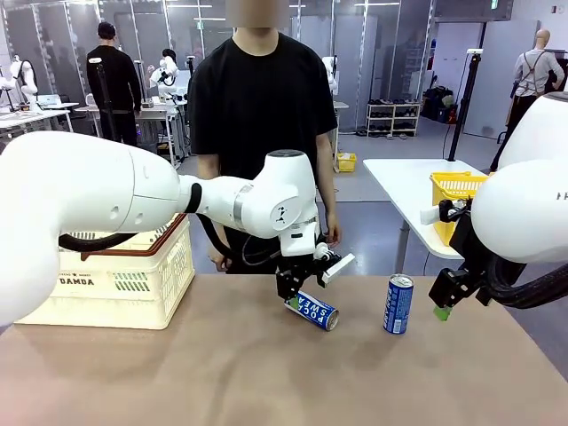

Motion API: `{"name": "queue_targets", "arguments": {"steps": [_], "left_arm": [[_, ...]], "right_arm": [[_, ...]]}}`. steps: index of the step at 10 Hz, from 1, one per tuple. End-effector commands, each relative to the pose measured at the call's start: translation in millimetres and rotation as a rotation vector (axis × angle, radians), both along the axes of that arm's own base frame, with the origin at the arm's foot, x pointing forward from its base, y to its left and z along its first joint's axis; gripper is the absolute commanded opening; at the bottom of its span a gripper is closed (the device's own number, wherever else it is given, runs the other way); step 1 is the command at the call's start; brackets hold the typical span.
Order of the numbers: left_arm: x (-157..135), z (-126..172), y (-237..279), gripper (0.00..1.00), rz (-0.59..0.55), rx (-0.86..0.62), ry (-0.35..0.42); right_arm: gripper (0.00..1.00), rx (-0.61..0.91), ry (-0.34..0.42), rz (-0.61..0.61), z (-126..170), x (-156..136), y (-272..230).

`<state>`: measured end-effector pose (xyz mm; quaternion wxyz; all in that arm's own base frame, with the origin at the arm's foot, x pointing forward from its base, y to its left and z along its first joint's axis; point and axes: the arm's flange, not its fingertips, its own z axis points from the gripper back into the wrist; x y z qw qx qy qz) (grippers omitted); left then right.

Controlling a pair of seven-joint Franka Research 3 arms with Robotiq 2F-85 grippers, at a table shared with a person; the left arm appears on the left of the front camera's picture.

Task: Place the drinks into the Shopping basket.
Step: Pick up one drink and place it into the Shopping basket.

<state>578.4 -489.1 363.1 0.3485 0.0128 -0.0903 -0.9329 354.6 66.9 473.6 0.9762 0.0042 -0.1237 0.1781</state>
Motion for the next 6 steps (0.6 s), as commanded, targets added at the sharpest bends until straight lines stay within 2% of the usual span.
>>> {"name": "queue_targets", "arguments": {"steps": [1,6], "left_arm": [[11,0,-12,1.0,0.032,0.003,0.018],[29,-22,-17,1.0,0.078,0.02,0.039]], "right_arm": [[0.93,0.004,0.004,0.006,0,0,-1],[0.93,0.004,0.004,0.006,0,0,-1]]}}
